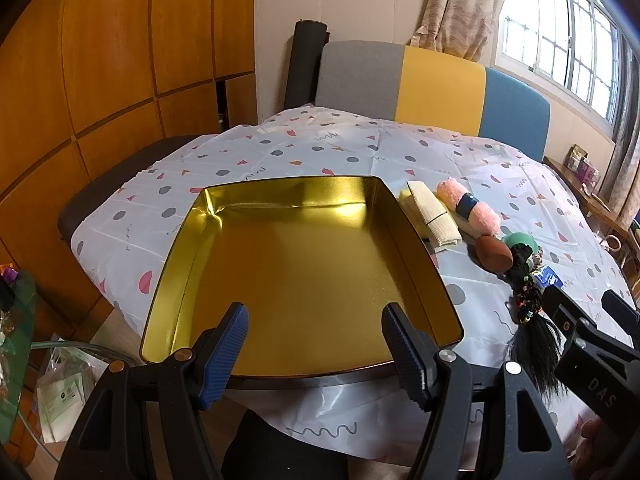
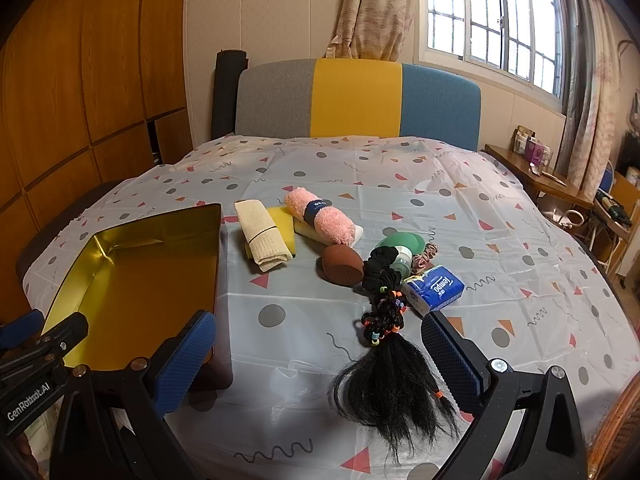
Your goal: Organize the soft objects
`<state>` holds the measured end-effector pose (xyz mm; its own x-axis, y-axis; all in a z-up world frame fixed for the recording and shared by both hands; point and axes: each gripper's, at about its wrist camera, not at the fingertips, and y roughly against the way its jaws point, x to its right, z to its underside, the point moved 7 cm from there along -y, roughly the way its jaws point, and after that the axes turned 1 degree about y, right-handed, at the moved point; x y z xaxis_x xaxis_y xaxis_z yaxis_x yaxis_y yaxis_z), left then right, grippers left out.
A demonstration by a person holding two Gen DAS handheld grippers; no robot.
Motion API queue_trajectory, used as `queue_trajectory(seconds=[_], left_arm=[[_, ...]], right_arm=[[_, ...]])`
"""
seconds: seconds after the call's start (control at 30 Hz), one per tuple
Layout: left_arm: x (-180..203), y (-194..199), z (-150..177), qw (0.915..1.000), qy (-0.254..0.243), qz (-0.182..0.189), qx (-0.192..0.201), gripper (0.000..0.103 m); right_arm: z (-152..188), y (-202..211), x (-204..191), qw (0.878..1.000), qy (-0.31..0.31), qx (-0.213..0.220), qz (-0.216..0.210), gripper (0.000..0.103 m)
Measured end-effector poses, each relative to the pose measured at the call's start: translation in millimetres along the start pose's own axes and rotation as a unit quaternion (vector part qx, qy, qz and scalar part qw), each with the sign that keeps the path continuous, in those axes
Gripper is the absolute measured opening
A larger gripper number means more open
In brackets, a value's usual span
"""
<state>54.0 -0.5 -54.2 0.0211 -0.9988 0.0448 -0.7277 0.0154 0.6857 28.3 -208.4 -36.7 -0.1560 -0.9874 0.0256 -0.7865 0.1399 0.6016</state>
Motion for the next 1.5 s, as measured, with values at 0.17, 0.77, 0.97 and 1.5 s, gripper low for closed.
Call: queue_trajectory(seconds=[0.17, 0.77, 0.97, 1.5], left_arm=[[13.7, -3.8, -0.2, 0.9971, -0.001, 0.075, -0.015, 0.073], [138.2, -11.1, -12.5, 0.9645, -0.114, 0.228, -0.071, 0.084], [198.0, -39.2, 8.8, 0.9455, -0.165, 0.245, -0.136, 0.083], [285.8, -122.5, 33.3, 0.9320, -0.198, 0.217, -0.212, 0.059]], right_arm=[[-4.2, 0.0, 15.0, 1.000, -0.014, 0.003, -0.003, 0.103], [7.2, -12.6, 224.4, 0.974, -0.219, -0.033, 0.051, 0.103], [9.7, -15.3, 233.0, 0.966, -0.256, -0.021, -0.003, 0.103], [10.3, -14.7, 233.2, 0.959, -0.280, 0.000, -0.043, 0.103]])
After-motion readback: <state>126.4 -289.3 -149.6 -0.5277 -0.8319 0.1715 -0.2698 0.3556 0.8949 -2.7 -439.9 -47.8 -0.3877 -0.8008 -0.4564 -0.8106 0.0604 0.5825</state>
